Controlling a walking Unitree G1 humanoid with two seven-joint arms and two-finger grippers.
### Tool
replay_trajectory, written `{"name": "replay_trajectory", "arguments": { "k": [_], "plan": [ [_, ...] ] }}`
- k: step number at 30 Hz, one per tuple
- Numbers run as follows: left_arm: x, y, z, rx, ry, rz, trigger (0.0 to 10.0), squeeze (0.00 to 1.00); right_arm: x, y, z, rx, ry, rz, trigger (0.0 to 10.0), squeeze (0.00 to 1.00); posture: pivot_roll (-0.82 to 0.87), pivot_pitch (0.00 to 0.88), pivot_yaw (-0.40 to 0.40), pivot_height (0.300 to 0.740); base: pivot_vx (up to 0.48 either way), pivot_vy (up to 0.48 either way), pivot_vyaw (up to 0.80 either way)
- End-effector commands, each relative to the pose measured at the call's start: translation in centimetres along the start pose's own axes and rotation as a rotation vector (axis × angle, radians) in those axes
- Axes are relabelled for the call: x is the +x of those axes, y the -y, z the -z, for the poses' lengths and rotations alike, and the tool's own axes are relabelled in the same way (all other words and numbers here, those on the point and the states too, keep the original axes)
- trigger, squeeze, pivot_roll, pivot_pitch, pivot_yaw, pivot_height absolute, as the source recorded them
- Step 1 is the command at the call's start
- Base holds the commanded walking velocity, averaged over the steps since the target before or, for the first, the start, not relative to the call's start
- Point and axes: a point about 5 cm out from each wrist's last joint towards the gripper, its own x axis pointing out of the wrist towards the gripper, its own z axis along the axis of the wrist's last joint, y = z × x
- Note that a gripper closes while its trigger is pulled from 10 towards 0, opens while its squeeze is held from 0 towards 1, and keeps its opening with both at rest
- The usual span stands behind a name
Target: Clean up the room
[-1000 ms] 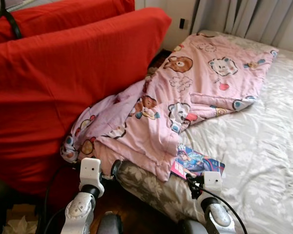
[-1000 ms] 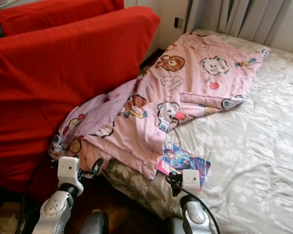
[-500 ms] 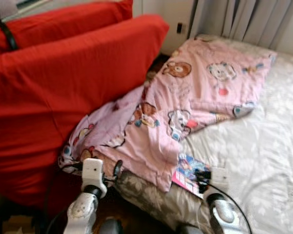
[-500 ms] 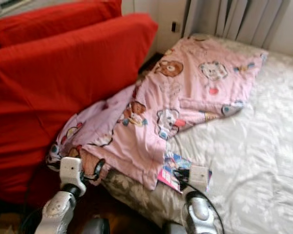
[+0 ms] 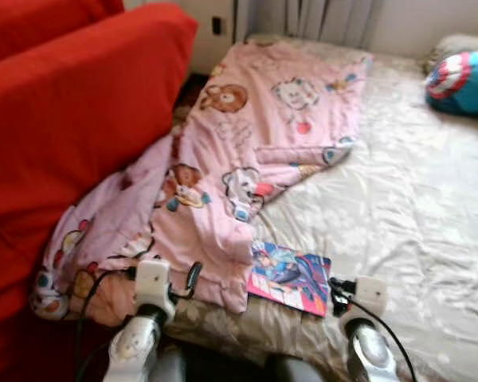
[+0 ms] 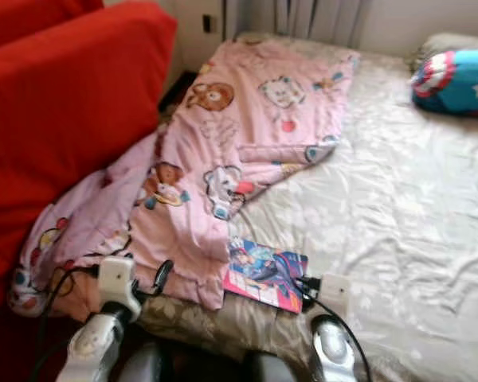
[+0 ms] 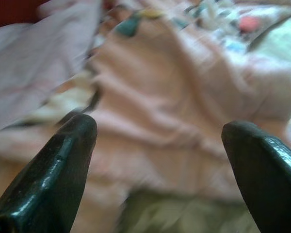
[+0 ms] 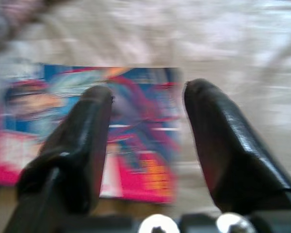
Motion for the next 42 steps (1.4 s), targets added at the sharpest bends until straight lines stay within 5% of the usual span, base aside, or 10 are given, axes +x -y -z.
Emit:
{"name": "replay_trajectory", "arguments": {
  "k": [1, 12, 13, 14, 15, 18, 19, 21, 22, 42],
  "plan": [
    [-0.4, 0.3, 0.1, -0.020, -0.006, 0.006, 10.0, 0.00, -0.8, 1.9, 1.2, 0.007, -0.046, 0.067, 10.0, 0.00, -0.01, 0.203, -0.015, 0.639, 0.000, 0.000, 0.00],
    [-0.7, 0.4, -0.9, -0.009, 0.011, 0.027, 10.0, 0.00, -0.3, 3.2, 1.1, 0.093, -0.099, 0.118, 10.0, 0.00, 0.03, 0.291, 0.018, 0.639, 0.000, 0.000, 0.00],
    [-1.0, 0.4, -1.2, -0.004, 0.017, 0.036, 10.0, 0.00, -0.1, 3.3, 1.0, 0.127, -0.103, 0.121, 10.0, 0.65, 0.04, 0.307, 0.027, 0.639, 0.000, 0.000, 0.00],
    [-1.1, 0.4, -1.3, -0.003, 0.018, 0.040, 10.0, 0.00, 0.0, 3.2, 0.9, 0.133, -0.104, 0.119, 10.0, 0.91, 0.04, 0.312, 0.029, 0.639, 0.000, 0.000, 0.00],
    [-1.5, 0.5, -1.4, 0.001, 0.015, 0.048, 10.0, 0.00, 0.2, 3.1, 0.7, 0.139, -0.103, 0.113, 10.0, 1.00, 0.05, 0.334, 0.040, 0.639, 0.000, 0.000, 0.00],
    [-2.1, 0.5, -1.5, 0.007, 0.009, 0.060, 10.0, 0.00, 0.4, 3.0, 0.4, 0.148, -0.099, 0.105, 10.0, 1.00, 0.06, 0.352, 0.050, 0.639, 0.000, 0.000, 0.00],
    [-2.5, 0.5, -1.6, 0.011, 0.006, 0.068, 10.0, 0.00, 0.6, 2.8, 0.2, 0.152, -0.096, 0.091, 10.0, 0.82, 0.07, 0.365, 0.055, 0.639, 0.000, 0.000, 0.00],
    [-2.7, 0.5, -1.7, 0.012, 0.005, 0.071, 10.0, 0.00, 0.6, 2.7, 0.1, 0.154, -0.093, 0.084, 10.0, 0.82, 0.07, 0.365, 0.055, 0.639, 0.000, 0.000, 0.00],
    [-3.1, 0.3, -1.9, 0.020, 0.000, 0.074, 10.0, 0.00, 1.0, 2.3, -0.5, 0.160, -0.078, 0.054, 10.0, 0.00, 0.08, 0.390, 0.067, 0.639, 0.000, 0.000, 0.00],
    [-6.8, -1.2, -2.3, 0.058, -0.084, 0.035, 10.0, 0.00, 1.8, 4.1, -3.4, 0.243, 0.089, 0.082, 10.0, 0.00, 0.13, 0.442, 0.100, 0.639, 0.000, 0.000, 0.00]
  ]
}}
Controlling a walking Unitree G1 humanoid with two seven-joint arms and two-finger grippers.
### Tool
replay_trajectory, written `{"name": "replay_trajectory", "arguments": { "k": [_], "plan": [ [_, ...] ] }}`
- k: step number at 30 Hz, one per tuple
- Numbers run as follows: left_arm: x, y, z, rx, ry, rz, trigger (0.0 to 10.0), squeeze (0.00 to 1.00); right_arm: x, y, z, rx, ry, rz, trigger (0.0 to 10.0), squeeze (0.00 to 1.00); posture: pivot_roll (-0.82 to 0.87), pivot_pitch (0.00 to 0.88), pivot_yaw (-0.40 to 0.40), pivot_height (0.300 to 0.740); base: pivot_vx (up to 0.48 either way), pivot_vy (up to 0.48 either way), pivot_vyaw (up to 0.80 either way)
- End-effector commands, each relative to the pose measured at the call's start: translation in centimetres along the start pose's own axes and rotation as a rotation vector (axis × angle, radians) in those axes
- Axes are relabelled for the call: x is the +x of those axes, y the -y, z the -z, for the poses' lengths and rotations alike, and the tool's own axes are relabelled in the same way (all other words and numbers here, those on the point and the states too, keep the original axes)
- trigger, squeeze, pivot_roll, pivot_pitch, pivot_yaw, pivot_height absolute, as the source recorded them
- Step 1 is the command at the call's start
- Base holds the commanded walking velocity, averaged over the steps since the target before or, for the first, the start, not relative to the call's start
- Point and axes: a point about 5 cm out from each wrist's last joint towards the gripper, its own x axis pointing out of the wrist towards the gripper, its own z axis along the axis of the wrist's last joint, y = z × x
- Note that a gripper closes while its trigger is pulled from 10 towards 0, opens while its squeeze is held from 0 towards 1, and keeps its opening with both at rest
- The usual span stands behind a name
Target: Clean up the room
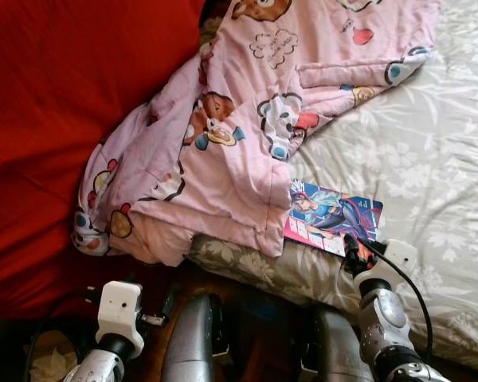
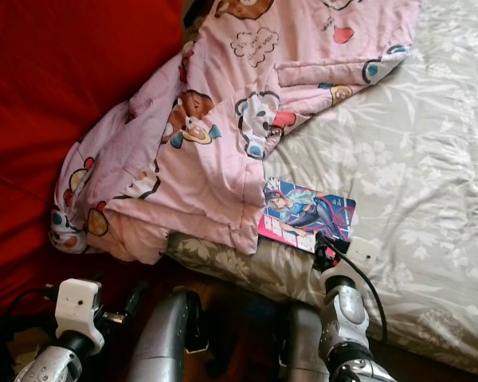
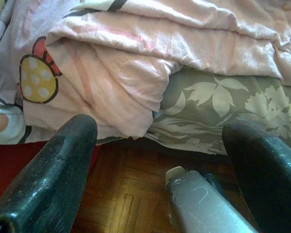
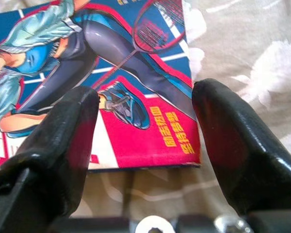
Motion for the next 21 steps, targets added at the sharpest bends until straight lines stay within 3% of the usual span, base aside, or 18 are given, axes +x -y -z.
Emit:
{"name": "replay_trajectory", "arguments": {
  "k": [1, 11, 18, 21],
  "plan": [
    [-1.0, -0.3, 1.0, -0.006, -0.062, -0.015, 10.0, 0.00, -1.0, 1.1, 1.5, 0.021, -0.052, 0.038, 10.0, 0.00, 0.13, 0.442, 0.100, 0.639, 0.000, 0.000, 0.00],
    [-1.6, -1.0, 0.6, 0.020, -0.081, -0.014, 10.0, 0.00, -2.1, 1.7, 3.7, 0.242, -0.152, 0.040, 10.0, 0.00, 0.16, 0.457, 0.135, 0.639, 0.000, 0.000, 0.00],
    [-1.2, -0.9, -0.4, 0.028, -0.058, -0.001, 10.0, 0.00, -1.9, 1.2, 3.6, 0.267, -0.151, -0.017, 10.0, 0.00, 0.16, 0.459, 0.141, 0.639, 0.000, 0.000, 0.00],
    [-1.0, -0.6, -0.9, 0.033, -0.040, 0.011, 10.0, 0.00, -1.8, 0.9, 3.7, 0.357, -0.160, -0.053, 10.0, 0.00, 0.17, 0.458, 0.148, 0.639, 0.000, 0.000, 0.00]
  ]
}}
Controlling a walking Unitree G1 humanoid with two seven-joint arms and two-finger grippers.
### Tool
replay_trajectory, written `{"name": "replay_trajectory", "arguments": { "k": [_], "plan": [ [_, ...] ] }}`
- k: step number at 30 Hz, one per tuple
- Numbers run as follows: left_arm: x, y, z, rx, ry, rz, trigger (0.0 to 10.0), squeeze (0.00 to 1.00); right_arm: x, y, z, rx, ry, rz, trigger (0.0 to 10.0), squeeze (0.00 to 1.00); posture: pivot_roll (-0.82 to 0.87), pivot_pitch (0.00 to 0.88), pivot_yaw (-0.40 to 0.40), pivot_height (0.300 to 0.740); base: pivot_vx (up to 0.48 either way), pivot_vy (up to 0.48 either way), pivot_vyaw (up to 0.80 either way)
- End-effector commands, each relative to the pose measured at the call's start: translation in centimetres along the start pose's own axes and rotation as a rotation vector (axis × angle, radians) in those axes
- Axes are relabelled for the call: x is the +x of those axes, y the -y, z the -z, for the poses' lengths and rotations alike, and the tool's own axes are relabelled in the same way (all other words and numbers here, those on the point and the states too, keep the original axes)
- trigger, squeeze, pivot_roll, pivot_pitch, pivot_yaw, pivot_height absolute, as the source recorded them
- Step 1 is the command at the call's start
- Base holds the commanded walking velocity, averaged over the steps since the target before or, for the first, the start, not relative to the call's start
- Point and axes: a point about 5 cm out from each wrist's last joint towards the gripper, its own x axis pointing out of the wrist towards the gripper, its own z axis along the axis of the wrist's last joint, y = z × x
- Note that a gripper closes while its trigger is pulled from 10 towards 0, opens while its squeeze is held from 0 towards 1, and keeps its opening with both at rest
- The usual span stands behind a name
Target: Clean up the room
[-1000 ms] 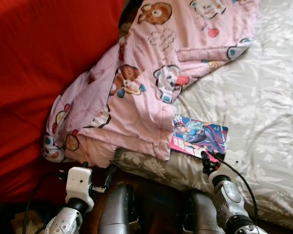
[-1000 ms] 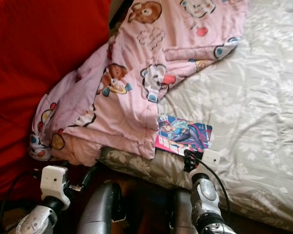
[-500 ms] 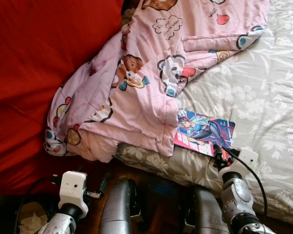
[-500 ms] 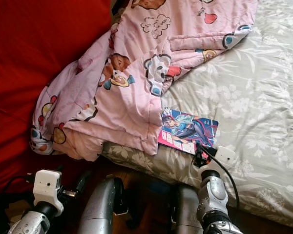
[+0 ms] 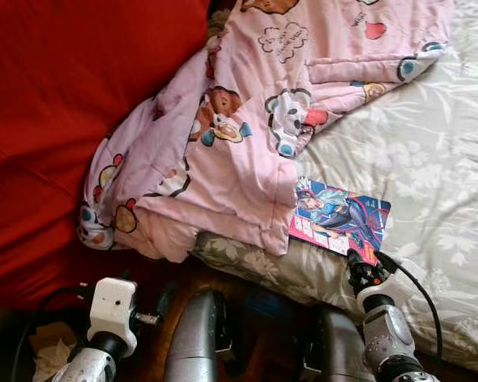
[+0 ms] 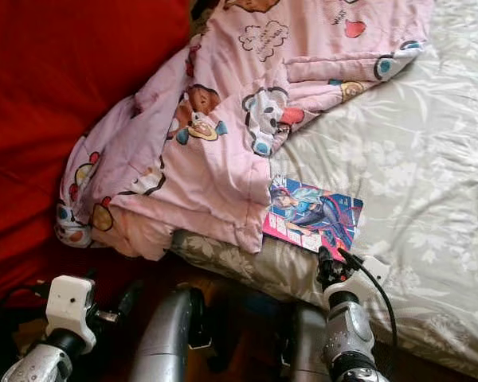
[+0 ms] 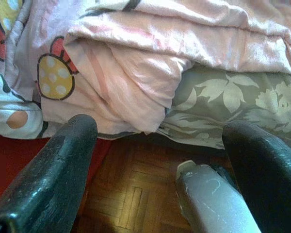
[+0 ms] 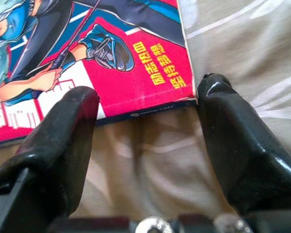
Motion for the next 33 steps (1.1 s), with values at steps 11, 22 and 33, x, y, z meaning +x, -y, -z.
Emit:
{"name": "replay_trajectory", "arguments": {
  "k": [11, 22, 33],
  "plan": [
    [-1.2, -0.1, -1.0, 0.005, -0.014, 0.011, 10.0, 0.00, -1.2, 1.6, 2.3, 0.360, -0.085, 0.081, 10.0, 0.00, 0.20, 0.477, 0.169, 0.639, 0.000, 0.000, 0.00],
    [-2.2, 0.0, -1.6, 0.014, -0.026, 0.014, 10.0, 0.00, -0.7, -1.4, 3.5, 0.487, -0.156, -0.103, 10.0, 0.00, 0.24, 0.497, 0.189, 0.639, 0.000, 0.000, 0.00],
    [-2.2, 0.2, -1.4, 0.018, -0.035, 0.010, 10.0, 0.00, 0.3, -2.7, 2.6, 0.506, -0.121, -0.143, 0.0, 0.00, 0.24, 0.491, 0.177, 0.639, 0.000, 0.000, 0.00]
  ]
}}
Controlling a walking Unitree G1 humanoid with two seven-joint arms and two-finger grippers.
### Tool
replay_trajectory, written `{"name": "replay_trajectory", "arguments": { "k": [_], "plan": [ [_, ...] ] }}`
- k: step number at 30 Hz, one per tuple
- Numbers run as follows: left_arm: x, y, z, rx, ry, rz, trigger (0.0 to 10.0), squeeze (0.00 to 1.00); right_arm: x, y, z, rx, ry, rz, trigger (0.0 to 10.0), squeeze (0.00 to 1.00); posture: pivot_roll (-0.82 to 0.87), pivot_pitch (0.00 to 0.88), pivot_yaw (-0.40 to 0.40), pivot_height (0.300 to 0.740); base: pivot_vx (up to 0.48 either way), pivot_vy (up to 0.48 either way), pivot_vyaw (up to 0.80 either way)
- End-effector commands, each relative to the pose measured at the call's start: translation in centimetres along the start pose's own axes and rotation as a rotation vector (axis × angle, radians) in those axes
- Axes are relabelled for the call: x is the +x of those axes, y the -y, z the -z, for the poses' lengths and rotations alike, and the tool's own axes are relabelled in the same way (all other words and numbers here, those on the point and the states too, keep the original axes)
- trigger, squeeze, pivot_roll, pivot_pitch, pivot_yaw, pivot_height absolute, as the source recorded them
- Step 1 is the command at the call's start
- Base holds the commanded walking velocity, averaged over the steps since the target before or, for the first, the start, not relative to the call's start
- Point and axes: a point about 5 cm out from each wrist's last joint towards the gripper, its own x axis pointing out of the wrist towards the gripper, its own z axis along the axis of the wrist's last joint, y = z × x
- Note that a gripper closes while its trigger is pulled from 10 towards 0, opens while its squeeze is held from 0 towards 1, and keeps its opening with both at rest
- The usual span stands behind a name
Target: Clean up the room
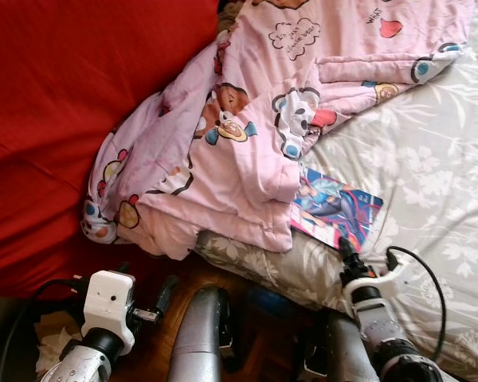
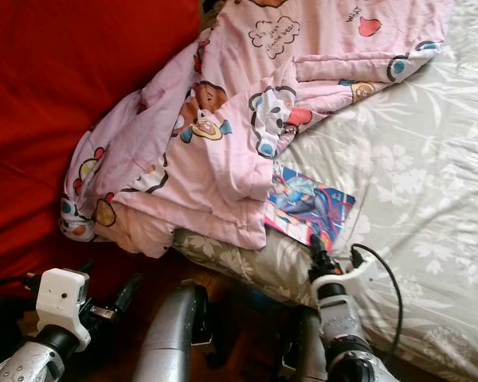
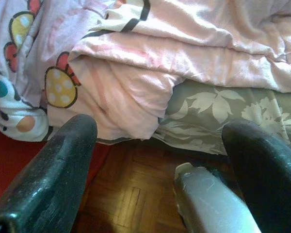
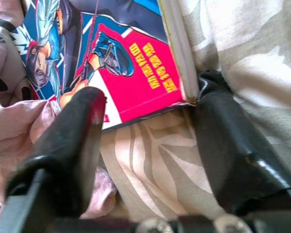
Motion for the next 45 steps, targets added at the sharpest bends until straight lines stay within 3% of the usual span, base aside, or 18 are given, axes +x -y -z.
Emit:
{"name": "replay_trajectory", "arguments": {
  "k": [1, 12, 21, 28, 33, 37, 39, 41, 43, 45],
  "plan": [
    [-0.7, 0.1, 1.0, 0.013, -0.051, -0.001, 10.0, 0.00, -1.0, 1.2, 1.5, 0.021, -0.055, 0.031, 0.0, 0.00, 0.24, 0.487, 0.175, 0.639, 0.000, 0.000, 0.00],
    [-0.3, 0.9, 1.3, 0.028, -0.045, 0.028, 10.0, 0.00, -1.5, 1.9, 0.8, 0.038, -0.016, 0.025, 0.0, 0.00, 0.22, 0.477, 0.165, 0.639, 0.000, 0.000, 0.00],
    [0.1, 0.8, 2.0, 0.058, -0.047, 0.029, 10.0, 0.00, -0.9, 1.0, 0.5, 0.045, 0.021, -0.009, 0.0, 0.00, 0.20, 0.441, 0.152, 0.639, 0.000, 0.000, 0.00],
    [1.0, 1.0, 2.5, 0.056, -0.043, 0.026, 10.0, 0.00, -1.0, 1.3, -0.3, 0.035, 0.072, 0.026, 0.0, 0.00, 0.18, 0.409, 0.136, 0.639, 0.000, 0.000, 0.00],
    [2.5, 0.7, 3.3, 0.058, -0.036, 0.012, 10.0, 0.00, -0.3, 0.3, -1.6, 0.031, 0.141, -0.014, 0.0, 0.00, 0.14, 0.334, 0.113, 0.639, 0.000, 0.000, 0.00],
    [3.6, 0.6, 3.9, 0.057, -0.032, 0.002, 10.0, 0.00, 0.1, -0.2, -2.4, -0.044, 0.181, 0.014, 0.0, 0.00, 0.10, 0.267, 0.089, 0.639, 0.000, 0.000, 0.00],
    [4.8, 0.7, 4.4, 0.054, -0.028, 0.000, 10.0, 0.00, 0.2, -0.3, -2.6, -0.167, 0.193, 0.079, 0.0, 0.00, 0.08, 0.223, 0.077, 0.639, 0.000, 0.000, 0.00],
    [5.8, 0.7, 4.8, 0.043, -0.028, -0.010, 10.0, 0.00, 0.2, -0.7, -2.5, -0.269, 0.191, 0.071, 0.0, 0.00, 0.07, 0.184, 0.068, 0.639, 0.000, 0.000, 0.00],
    [6.8, 0.3, 5.4, 0.014, -0.033, -0.041, 10.0, 0.00, 0.3, -1.7, -2.7, -0.431, 0.214, 0.024, 0.0, 0.00, 0.05, 0.136, 0.056, 0.639, 0.000, 0.000, 0.00],
    [7.2, 0.1, 5.8, -0.007, -0.040, -0.062, 10.0, 0.00, 0.3, -2.2, -2.8, -0.453, 0.240, -0.001, 0.0, 0.00, 0.04, 0.119, 0.049, 0.639, 0.000, 0.000, 0.00]
  ]
}}
